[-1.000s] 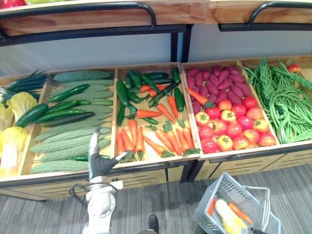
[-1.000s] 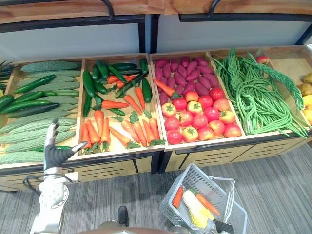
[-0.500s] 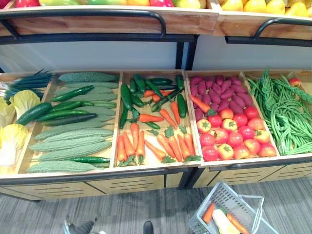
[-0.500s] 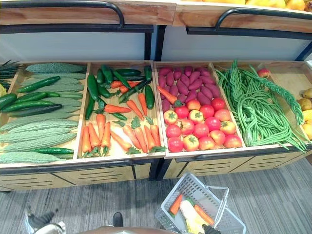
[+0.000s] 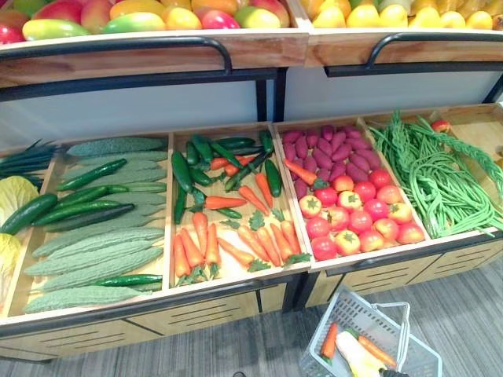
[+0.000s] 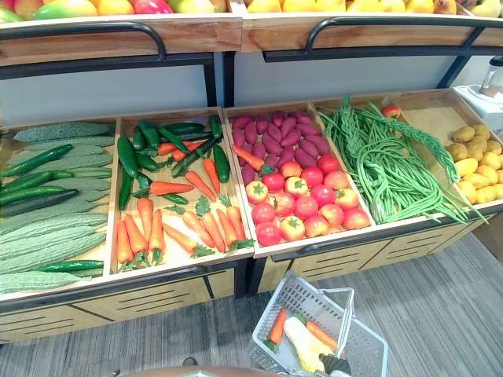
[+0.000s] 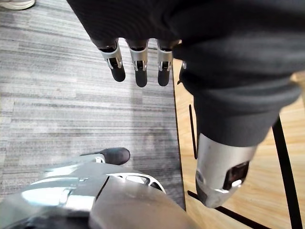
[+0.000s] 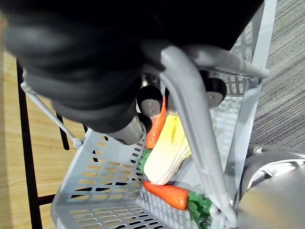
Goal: Pick vegetable in the basket
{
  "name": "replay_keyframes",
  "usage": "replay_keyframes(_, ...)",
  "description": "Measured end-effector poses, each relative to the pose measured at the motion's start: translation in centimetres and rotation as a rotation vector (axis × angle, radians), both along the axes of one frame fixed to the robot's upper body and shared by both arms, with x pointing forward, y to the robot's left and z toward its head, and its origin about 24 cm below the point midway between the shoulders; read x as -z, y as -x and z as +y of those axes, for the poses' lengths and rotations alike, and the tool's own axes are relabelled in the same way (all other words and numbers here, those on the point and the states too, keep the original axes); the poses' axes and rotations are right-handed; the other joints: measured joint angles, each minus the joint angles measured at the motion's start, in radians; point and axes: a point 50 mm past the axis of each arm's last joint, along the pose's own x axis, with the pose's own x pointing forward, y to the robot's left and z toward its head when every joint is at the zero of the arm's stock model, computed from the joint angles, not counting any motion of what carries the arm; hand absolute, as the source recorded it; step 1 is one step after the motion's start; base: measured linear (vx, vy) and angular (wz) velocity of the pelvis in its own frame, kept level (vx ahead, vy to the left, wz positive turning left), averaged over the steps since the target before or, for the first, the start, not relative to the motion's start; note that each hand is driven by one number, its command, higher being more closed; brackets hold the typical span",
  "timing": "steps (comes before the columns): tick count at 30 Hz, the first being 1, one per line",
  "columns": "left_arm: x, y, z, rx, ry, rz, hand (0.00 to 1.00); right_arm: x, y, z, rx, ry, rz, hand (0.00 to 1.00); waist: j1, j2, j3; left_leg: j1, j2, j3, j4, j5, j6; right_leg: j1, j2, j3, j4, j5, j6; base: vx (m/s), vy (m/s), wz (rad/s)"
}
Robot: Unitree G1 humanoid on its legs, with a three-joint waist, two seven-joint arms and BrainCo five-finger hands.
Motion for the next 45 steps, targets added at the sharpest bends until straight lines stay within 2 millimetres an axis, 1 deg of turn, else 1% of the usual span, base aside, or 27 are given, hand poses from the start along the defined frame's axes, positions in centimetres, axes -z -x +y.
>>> replay_keyframes(5,0.0,-0.5,-0.1,0.089,0.007,0.002,0.0,-0.1,-0.3,0.1,-0.017,0.003,-0.007,1.0,0.003,-0.01,0.023,0.06,0.0,0.056,0.007,-0.025,0.001,-0.004,-0.013,0.059,0.067,-0.026,0.002,0.01,0.006,-0.28)
replay_keyframes(9,-0.2,-1.9,0.0,0.172,0.015,-0.013,0.0,-0.1,-0.3,0.0,-0.005,0.004,-0.026,1.0,-0.006,-0.022,0.043,0.097,-0.014,0.119,0.014,-0.054,0.007,-0.062,-0.042,0.111,0.175,-0.043,-0.021,0.0,0.07,-0.54)
replay_keyframes(11,0.0,-2.0,-0.1,0.172,0.019,0.0,0.0,-0.6,-1.5,-0.1,-0.012,0.009,-0.081,1.0,-0.002,-0.01,0.068,0.08,0.008,0.231,0.054,-0.092,0.02,-0.153,-0.015,0.201,0.205,0.052,-0.088,-0.05,0.113,-1.42)
replay_keyframes(13,-0.1,-2.7,0.0,0.174,0.012,-0.015,0.0,-0.8,-2.3,0.0,-0.025,0.011,-0.109,1.0,-0.005,0.001,0.086,0.08,0.025,0.323,0.078,-0.108,0.044,-0.184,0.022,0.218,0.145,0.197,-0.099,-0.08,0.086,-1.53)
replay_keyframes(14,-0.1,-2.8,-0.3,0.176,0.016,-0.021,0.0,-1.0,-3.1,0.1,-0.04,0.011,-0.138,1.0,0.002,0.041,0.104,0.069,0.068,0.41,0.09,-0.115,0.072,-0.181,0.051,0.202,0.06,0.306,-0.101,-0.14,0.08,-1.57)
replay_keyframes(15,-0.3,-3.6,-0.3,0.187,0.008,-0.05,0.0,-1.3,-3.9,0.2,-0.035,0.011,-0.172,1.0,-0.013,0.041,0.127,0.066,0.077,0.46,0.096,-0.122,0.083,-0.21,0.031,0.085,0.243,0.172,-0.134,-0.14,0.095,-1.47)
replay_keyframes(16,-0.5,-4.1,-0.2,0.19,0.002,-0.074,0.0,-1.4,-4.0,0.0,-0.03,0.015,-0.177,1.0,-0.016,0.04,0.135,0.074,0.076,0.487,0.092,-0.123,0.084,-0.215,0.008,0.025,0.35,0.094,-0.147,-0.09,0.134,-1.31)
replay_keyframes(17,-0.6,-4.2,-0.1,0.185,0.0,-0.085,0.0,-1.4,-4.0,-0.2,-0.031,0.018,-0.168,1.0,-0.014,0.038,0.139,0.094,0.077,0.547,0.086,-0.123,0.087,-0.191,-0.028,-0.055,0.518,-0.028,-0.145,-0.02,0.129,-1.13)
replay_keyframes(19,-0.5,-3.9,0.0,0.171,0.0,-0.08,0.0,-1.3,-4.0,0.3,-0.051,0.005,-0.164,1.0,-0.001,0.037,0.139,0.114,0.077,0.643,0.084,-0.123,0.087,-0.131,-0.051,-0.086,0.631,-0.098,-0.124,0.02,0.075,-1.58)
replay_keyframes(22,-0.6,-4.4,0.0,0.155,0.005,-0.098,0.0,-0.8,-3.8,1.1,-0.055,-0.024,-0.133,1.0,0.0,0.029,0.137,0.091,0.085,0.772,0.117,-0.126,0.09,-0.04,-0.073,-0.083,0.596,-0.105,-0.082,-0.01,-0.1,-1.5)
replay_keyframes(25,-0.8,-5.2,0.0,0.117,0.014,-0.127,0.0,-0.6,-3.6,1.2,-0.049,-0.037,-0.098,1.0,0.007,0.011,0.138,0.068,0.121,0.923,0.183,-0.132,0.086,0.002,-0.069,-0.121,0.364,-0.091,-0.037,-0.06,-0.309,-1.62)
replay_keyframes(26,-0.8,-5.4,-0.1,0.085,0.026,-0.142,0.0,-0.7,-3.8,0.8,-0.054,-0.028,-0.098,1.0,0.014,0.014,0.135,0.062,0.145,0.978,0.216,-0.131,0.086,0.004,-0.037,-0.148,0.269,-0.097,-0.027,-0.06,-0.409,-1.8)
replay_keyframes(28,-0.7,-5.5,-0.5,0.069,0.038,-0.148,0.0,-0.7,-3.4,0.1,-0.057,-0.01,-0.083,1.0,0.009,0.034,0.135,0.064,0.168,1.034,0.233,-0.12,0.074,0.005,0.0,-0.141,0.185,-0.097,-0.027,-0.07,-0.366,-1.22)
replay_keyframes(29,-0.6,-5.4,-1.1,0.051,0.055,-0.15,0.0,-0.7,-2.6,-0.7,-0.046,0.009,-0.066,1.0,-0.012,0.05,0.135,0.077,0.182,1.05,0.23,-0.096,0.077,0.016,0.026,-0.131,0.15,-0.098,-0.027,-0.08,-0.403,-0.71)
replay_keyframes(31,-0.5,-5.4,-1.7,0.047,0.07,-0.151,0.0,-0.5,-0.9,-1.4,0.001,0.016,-0.027,1.0,-0.022,0.073,0.128,0.116,0.207,1.065,0.235,-0.073,0.077,0.042,0.045,-0.13,0.16,-0.104,-0.037,-0.04,-0.293,-0.36)
replay_keyframes(32,-0.3,-5.2,-2.4,0.041,0.085,-0.146,0.0,-0.6,0.2,-2.2,0.02,0.039,-0.014,1.0,-0.031,0.099,0.124,0.158,0.259,1.071,0.277,-0.053,0.074,0.019,0.046,-0.119,0.264,-0.133,-0.057,-0.03,-0.195,-0.48)
replay_keyframes(33,-0.3,-5.4,-2.7,0.042,0.09,-0.15,0.0,-0.7,-0.1,-2.4,0.021,0.047,-0.027,1.0,-0.029,0.107,0.123,0.173,0.29,1.068,0.316,-0.049,0.075,-0.016,0.052,-0.103,0.304,-0.181,-0.05,-0.04,-0.203,-0.82)
replay_keyframes(34,-0.3,-5.1,-2.1,0.029,0.079,-0.144,0.0,-0.6,-0.5,-1.7,0.012,0.033,-0.039,1.0,-0.025,0.088,0.113,0.182,0.323,1.041,0.398,-0.048,0.074,-0.023,0.065,-0.077,0.202,-0.144,-0.051,-0.08,-0.272,-1.21)
replay_keyframes(35,-0.4,-4.7,-1.2,-0.004,0.056,-0.137,0.0,-0.7,-1.3,-1.0,-0.05,0.035,-0.066,1.0,-0.013,0.056,0.129,0.132,0.377,0.84,0.542,-0.093,0.046,-0.005,0.082,-0.041,0.148,-0.142,-0.076,-0.08,-0.207,-1.31)
replay_keyframes(36,-0.4,-4.9,-1.0,-0.004,0.05,-0.145,0.0,-0.9,-1.8,-1.3,-0.068,0.051,-0.079,1.0,-0.009,0.053,0.133,0.074,0.305,0.617,0.513,-0.146,0.006,-0.017,0.07,0.01,0.153,-0.143,-0.076,-0.08,-0.143,-1.22)
replay_keyframes(37,-0.5,-5.0,-1.1,-0.012,0.048,-0.153,0.0,-1.1,-2.2,-1.6,-0.084,0.062,-0.088,1.0,-0.004,0.049,0.137,0.048,0.242,0.472,0.474,-0.172,-0.006,-0.022,0.058,0.036,0.156,-0.142,-0.076,-0.02,0.024,-1.27)
replay_keyframes(38,-0.4,-4.9,-1.7,-0.039,0.061,-0.158,0.0,-1.2,-2.7,-1.8,-0.106,0.069,-0.093,1.0,0.005,0.046,0.14,0.026,0.109,0.226,0.377,-0.209,-0.027,-0.017,0.046,0.099,0.156,-0.142,-0.076,0.01,0.036,-1.18)
replay_keyframes(40,-0.3,-4.7,-1.7,-0.029,0.055,-0.152,0.0,-1.1,-2.7,-1.2,-0.116,0.049,-0.094,1.0,0.016,0.048,0.14,0.024,0.047,0.09,0.27,-0.204,-0.029,-0.012,0.054,0.154,0.156,-0.141,-0.075,0.08,0.081,-1.18)
replay_keyframes(41,-0.4,-4.8,-1.9,-0.018,0.057,-0.16,0.0,-0.9,-2.5,-1.0,-0.131,0.036,-0.082,1.0,0.022,0.06,0.139,0.01,0.043,0.016,0.191,-0.14,-0.045,-0.015,0.077,0.19,0.154,-0.139,-0.07,0.11,0.139,-1.19)
replay_keyframes(42,-0.3,-5.0,-2.1,-0.007,0.065,-0.161,0.0,-0.8,-2.2,-0.6,-0.136,0.022,-0.077,1.0,0.025,0.071,0.138,0.001,0.053,-0.005,0.174,-0.128,-0.023,-0.019,0.1,0.222,0.142,-0.135,-0.052,0.09,0.133,-0.84)
replay_keyframes(43,-0.4,-5.1,-1.9,0.007,0.06,-0.163,0.0,-0.7,-2.3,-0.2,-0.134,0.009,-0.081,1.0,0.021,0.074,0.13,0.009,0.044,-0.004,0.165,-0.127,-0.024,-0.02,0.099,0.228,0.132,-0.128,-0.043,0.09,0.099,-0.47)
replay_keyframes(45,-0.6,-5.5,-1.3,0.05,0.045,-0.172,0.0,-0.6,-2.2,0.3,-0.121,-0.01,-0.083,1.0,0.012,0.045,0.136,0.008,0.022,0.007,0.142,-0.127,-0.022,-0.039,0.081,0.241,0.127,-0.122,-0.033,0.09,0.119,-0.13)
